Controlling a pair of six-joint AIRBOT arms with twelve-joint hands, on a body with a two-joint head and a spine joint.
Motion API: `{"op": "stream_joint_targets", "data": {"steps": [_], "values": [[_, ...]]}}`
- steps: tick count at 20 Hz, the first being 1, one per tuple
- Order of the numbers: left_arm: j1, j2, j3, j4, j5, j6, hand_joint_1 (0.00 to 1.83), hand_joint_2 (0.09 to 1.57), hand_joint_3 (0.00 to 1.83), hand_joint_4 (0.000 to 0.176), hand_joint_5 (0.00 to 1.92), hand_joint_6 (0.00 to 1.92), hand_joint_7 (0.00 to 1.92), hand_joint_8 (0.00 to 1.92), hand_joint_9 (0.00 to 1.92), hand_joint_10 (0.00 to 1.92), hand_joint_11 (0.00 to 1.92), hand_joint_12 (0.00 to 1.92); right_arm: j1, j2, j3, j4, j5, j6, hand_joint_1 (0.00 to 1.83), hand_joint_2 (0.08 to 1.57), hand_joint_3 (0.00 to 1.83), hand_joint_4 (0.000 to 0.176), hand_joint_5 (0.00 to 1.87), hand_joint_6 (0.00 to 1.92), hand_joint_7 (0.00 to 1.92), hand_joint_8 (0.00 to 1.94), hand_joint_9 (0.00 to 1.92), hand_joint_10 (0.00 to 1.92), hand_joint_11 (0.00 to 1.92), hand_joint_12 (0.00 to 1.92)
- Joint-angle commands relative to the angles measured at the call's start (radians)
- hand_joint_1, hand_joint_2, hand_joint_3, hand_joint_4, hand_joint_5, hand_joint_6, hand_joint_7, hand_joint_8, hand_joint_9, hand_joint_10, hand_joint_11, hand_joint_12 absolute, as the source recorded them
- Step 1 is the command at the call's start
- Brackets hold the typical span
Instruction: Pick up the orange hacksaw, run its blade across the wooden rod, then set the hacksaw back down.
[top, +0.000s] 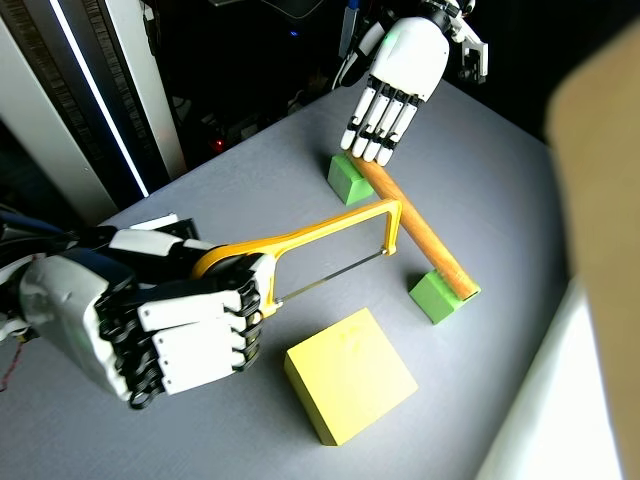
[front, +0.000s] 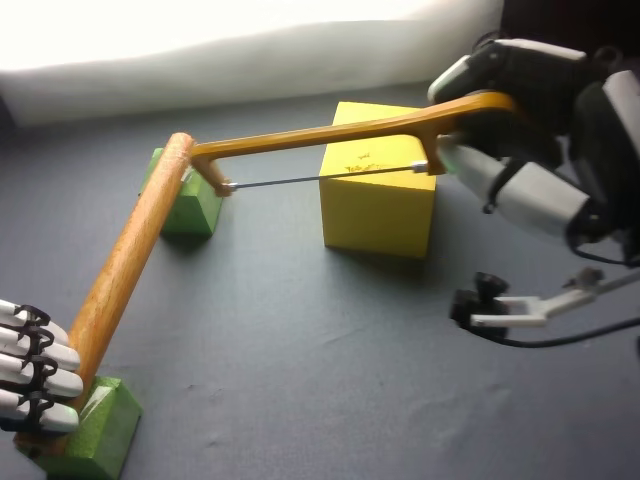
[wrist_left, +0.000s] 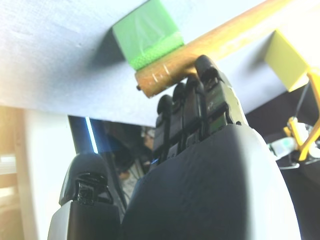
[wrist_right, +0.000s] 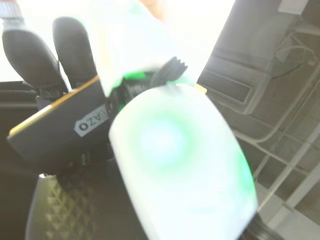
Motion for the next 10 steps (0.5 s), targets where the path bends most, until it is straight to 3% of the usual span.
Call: {"op": "stream_joint_targets", "data": {"steps": [1,10], "values": [[-0.008,-0.002,0.001,-0.039,-0.022,-0.002,0.16,1.25,0.00,0.000,0.11,0.00,0.08,0.00,0.09,0.00,0.00,0.30,0.020,-0.012,0.013,-0.052,0.106,0.007,1.38,1.11,0.00,0.000,0.85,0.99,0.98,0.94,1.01,1.21,0.96,1.34],[-0.010,-0.002,-0.003,-0.039,-0.022,-0.002,0.11,1.25,0.00,0.000,0.08,0.00,0.07,0.00,0.08,0.00,0.00,0.26,0.084,-0.204,0.174,-0.041,0.132,-0.012,1.38,1.12,0.00,0.000,0.84,1.02,0.96,0.97,0.99,1.25,0.95,1.37]]}}
